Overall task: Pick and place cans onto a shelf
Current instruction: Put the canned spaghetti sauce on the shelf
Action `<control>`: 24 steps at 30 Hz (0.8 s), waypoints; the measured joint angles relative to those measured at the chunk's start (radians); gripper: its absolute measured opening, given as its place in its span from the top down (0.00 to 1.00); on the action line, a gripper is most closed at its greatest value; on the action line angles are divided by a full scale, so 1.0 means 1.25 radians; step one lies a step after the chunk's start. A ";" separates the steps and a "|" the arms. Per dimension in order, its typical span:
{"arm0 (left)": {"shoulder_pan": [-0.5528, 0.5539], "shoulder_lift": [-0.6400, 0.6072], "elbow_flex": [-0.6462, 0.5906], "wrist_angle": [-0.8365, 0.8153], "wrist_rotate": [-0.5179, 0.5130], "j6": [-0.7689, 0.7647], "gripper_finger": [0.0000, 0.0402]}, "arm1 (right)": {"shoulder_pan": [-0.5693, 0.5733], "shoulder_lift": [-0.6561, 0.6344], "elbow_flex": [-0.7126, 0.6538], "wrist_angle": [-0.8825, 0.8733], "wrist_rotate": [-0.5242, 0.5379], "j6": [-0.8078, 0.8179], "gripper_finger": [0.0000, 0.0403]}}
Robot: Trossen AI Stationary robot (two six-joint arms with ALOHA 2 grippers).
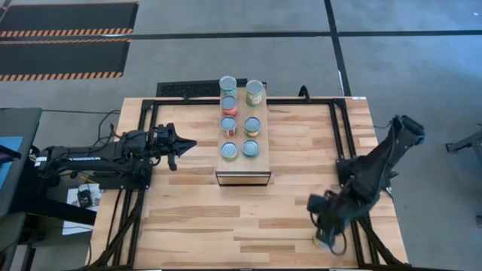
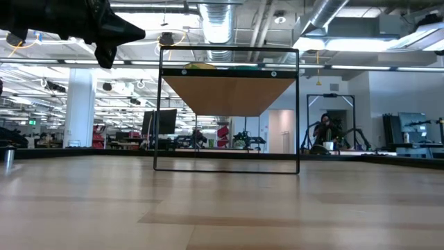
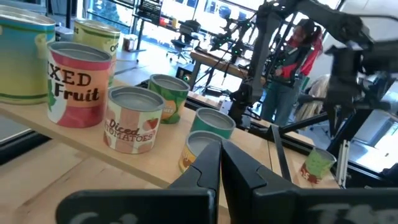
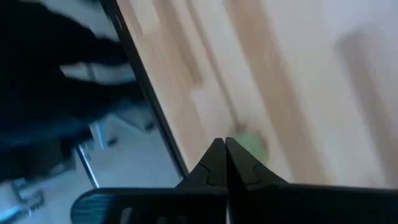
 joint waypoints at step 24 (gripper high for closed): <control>0.000 0.000 0.000 -0.012 -0.001 -0.032 1.00 | 0.106 0.115 0.009 -0.002 -0.071 0.064 0.64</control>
